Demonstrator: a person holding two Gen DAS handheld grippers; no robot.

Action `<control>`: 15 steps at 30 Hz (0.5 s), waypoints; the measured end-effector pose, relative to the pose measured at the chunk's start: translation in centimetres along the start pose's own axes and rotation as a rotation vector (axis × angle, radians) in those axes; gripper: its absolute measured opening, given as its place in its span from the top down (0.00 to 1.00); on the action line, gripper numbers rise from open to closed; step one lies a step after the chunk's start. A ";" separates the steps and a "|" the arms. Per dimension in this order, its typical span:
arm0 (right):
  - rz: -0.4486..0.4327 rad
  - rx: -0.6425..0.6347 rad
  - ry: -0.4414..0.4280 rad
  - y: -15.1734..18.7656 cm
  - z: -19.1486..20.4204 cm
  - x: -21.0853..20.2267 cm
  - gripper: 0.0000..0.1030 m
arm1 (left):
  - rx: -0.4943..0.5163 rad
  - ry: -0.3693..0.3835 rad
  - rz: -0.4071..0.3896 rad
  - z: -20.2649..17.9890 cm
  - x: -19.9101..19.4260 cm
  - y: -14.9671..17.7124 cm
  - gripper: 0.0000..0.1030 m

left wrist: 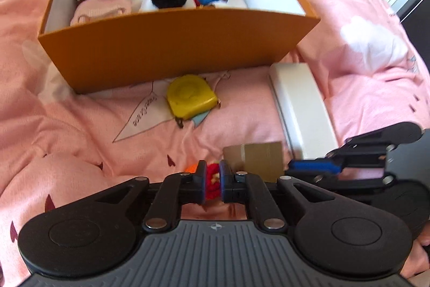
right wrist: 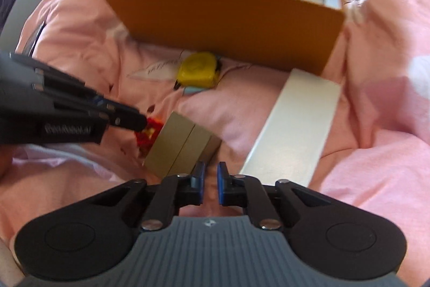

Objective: Organize objects
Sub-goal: 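Close the left tool on the tan cube box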

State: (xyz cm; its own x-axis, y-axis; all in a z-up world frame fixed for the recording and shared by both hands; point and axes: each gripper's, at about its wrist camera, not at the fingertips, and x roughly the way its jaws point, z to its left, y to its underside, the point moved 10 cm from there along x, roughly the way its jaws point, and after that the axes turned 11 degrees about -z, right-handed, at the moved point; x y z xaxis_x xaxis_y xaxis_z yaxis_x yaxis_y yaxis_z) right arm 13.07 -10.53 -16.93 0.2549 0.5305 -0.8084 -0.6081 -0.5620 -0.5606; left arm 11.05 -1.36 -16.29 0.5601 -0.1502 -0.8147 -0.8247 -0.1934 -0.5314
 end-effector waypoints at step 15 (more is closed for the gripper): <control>0.010 0.022 -0.053 0.5 0.5 -0.5 0.91 | -0.032 0.090 0.064 -3.6 1.8 0.5 0.39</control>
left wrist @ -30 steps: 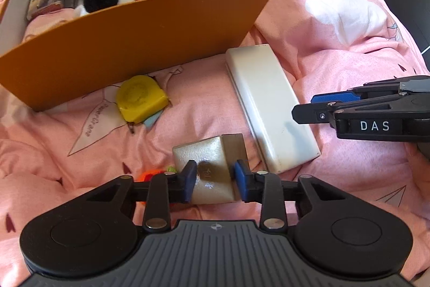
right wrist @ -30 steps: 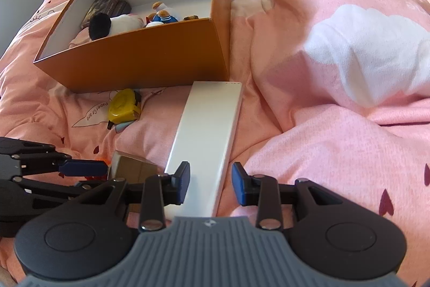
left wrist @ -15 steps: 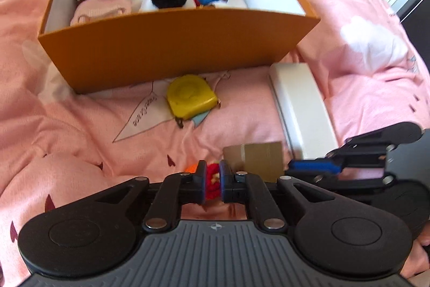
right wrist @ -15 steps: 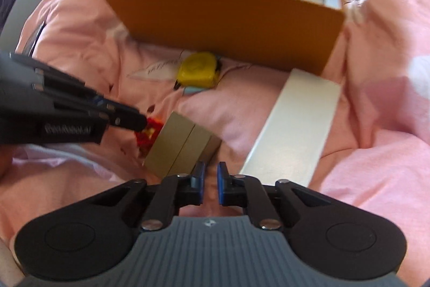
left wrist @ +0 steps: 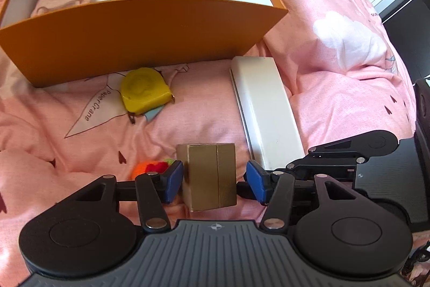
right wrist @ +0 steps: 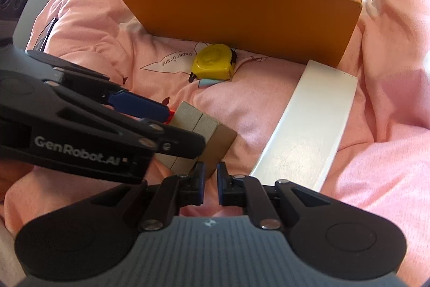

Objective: Organize objects
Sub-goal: 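Close the left tool on the tan cube box, then lift the tan box with the left tool while the right tool grasps the white glasses case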

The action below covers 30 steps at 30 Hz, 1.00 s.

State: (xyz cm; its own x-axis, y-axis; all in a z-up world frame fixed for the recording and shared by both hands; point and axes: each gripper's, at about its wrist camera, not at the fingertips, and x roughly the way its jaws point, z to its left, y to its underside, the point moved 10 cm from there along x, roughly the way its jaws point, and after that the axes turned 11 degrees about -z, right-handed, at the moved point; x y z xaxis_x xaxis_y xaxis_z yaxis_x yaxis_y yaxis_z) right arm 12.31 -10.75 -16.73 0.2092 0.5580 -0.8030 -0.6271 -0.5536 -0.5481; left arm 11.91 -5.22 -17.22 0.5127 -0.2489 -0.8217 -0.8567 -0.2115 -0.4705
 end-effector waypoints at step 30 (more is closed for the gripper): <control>-0.061 0.216 0.180 -2.4 -8.1 -3.3 0.66 | 0.023 -0.045 -0.030 0.1 0.3 -1.8 0.46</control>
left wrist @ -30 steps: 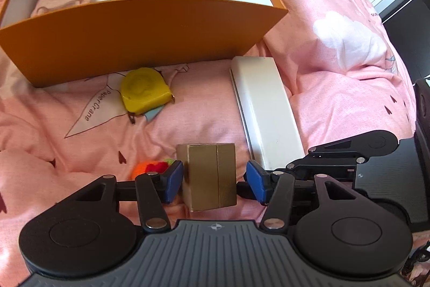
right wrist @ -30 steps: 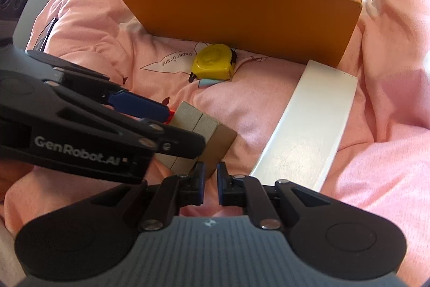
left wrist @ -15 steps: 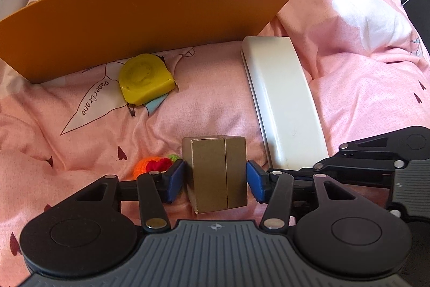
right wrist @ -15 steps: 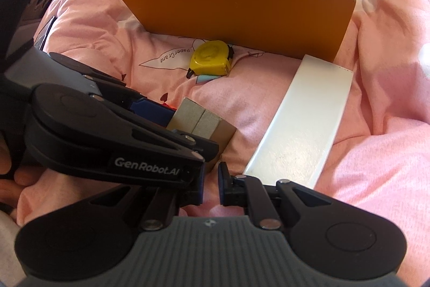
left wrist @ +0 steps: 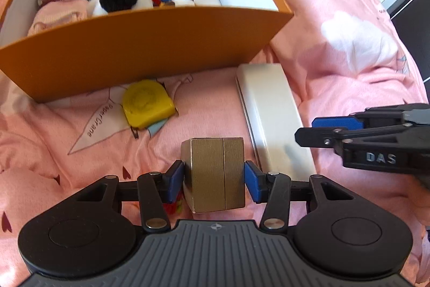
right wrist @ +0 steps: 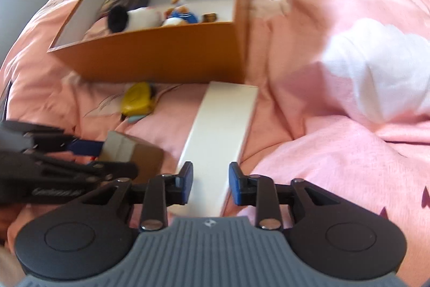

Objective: Organize objects
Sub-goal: 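Lift the tan box with the left tool while the right tool grasps the white glasses case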

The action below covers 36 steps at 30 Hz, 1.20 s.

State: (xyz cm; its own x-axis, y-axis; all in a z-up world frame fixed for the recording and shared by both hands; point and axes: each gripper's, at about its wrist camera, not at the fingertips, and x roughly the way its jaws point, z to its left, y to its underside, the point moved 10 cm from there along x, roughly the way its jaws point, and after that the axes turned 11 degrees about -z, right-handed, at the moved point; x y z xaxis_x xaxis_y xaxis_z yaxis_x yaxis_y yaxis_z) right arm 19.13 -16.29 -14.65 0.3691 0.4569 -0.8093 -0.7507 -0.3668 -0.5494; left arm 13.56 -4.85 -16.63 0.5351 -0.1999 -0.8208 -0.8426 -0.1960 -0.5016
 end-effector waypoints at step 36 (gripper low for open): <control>0.098 0.118 -0.155 -1.5 5.7 5.4 0.53 | -0.146 -0.089 -0.074 7.3 -1.0 -2.8 0.46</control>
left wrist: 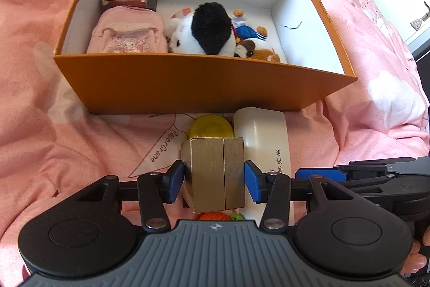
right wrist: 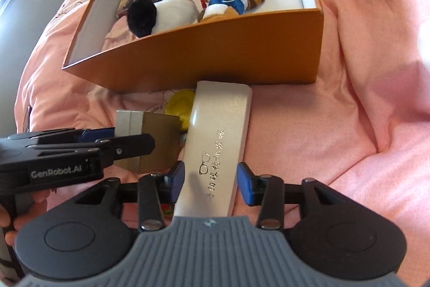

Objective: Organize objects
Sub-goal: 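Lift the tan box with the left tool while the right tool grasps the white glasses case, then carry the tan box and white case over the orange box with both tools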

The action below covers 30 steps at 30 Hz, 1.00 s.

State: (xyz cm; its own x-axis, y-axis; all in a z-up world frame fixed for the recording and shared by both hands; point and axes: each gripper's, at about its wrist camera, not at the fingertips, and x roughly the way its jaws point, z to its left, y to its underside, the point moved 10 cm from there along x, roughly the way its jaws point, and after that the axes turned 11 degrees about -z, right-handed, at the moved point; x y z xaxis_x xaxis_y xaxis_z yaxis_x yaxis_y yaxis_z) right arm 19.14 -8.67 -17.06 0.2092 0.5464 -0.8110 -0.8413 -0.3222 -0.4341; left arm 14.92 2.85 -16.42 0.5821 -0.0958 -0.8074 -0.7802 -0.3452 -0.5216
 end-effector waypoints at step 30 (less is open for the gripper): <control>-0.074 -0.082 0.185 -1.4 0.4 -2.1 0.39 | -0.001 0.058 -0.103 -0.5 -3.1 -2.0 0.46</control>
State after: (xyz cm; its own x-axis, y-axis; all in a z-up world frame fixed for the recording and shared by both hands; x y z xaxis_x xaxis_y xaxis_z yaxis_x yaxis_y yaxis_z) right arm 19.69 -9.03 -14.57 0.3635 0.4222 -0.8304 -0.7783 -0.3522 -0.5197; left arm 14.75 3.39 -12.75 0.6713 -0.1140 -0.7324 -0.7157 -0.3568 -0.6004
